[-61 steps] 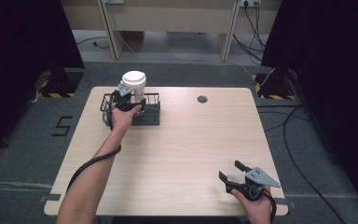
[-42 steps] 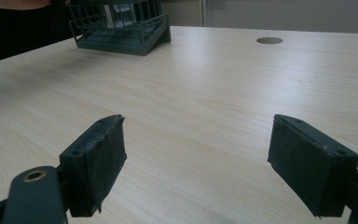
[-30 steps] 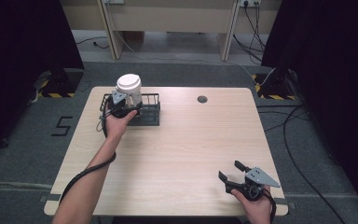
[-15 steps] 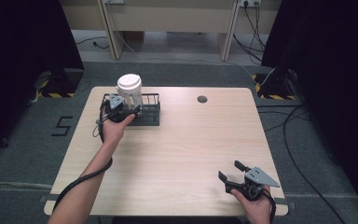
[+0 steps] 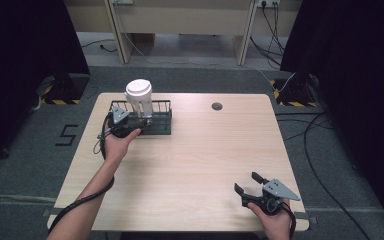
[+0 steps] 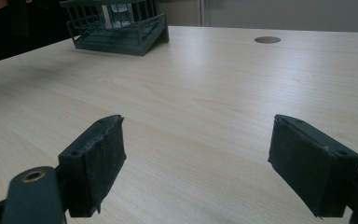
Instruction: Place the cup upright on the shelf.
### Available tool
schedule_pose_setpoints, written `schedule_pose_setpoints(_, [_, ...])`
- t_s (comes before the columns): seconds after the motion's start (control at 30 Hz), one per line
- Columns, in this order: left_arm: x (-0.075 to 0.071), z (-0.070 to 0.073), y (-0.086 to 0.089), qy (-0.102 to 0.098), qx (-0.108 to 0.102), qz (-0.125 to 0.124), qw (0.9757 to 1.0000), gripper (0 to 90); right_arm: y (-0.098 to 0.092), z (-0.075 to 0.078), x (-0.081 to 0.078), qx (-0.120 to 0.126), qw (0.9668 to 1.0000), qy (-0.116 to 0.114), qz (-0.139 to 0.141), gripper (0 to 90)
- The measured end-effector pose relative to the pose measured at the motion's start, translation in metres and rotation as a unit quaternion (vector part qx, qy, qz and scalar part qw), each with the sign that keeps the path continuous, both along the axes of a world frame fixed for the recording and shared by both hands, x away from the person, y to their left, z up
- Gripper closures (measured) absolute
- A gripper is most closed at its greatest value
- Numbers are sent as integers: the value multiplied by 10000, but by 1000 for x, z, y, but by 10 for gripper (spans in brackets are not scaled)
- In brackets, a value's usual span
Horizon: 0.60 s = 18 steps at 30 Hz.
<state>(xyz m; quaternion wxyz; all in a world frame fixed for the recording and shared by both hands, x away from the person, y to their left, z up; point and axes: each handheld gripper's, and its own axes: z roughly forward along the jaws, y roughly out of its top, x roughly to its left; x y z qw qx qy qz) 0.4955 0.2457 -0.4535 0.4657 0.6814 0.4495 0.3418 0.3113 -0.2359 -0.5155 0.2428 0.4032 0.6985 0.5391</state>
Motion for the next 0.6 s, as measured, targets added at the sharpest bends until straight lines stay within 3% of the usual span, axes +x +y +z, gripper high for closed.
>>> schedule_pose_setpoints(0.6, [-35,-8,10,-30,48,-186,9998,151,0,0,0,-25,10000,-1,6,187])
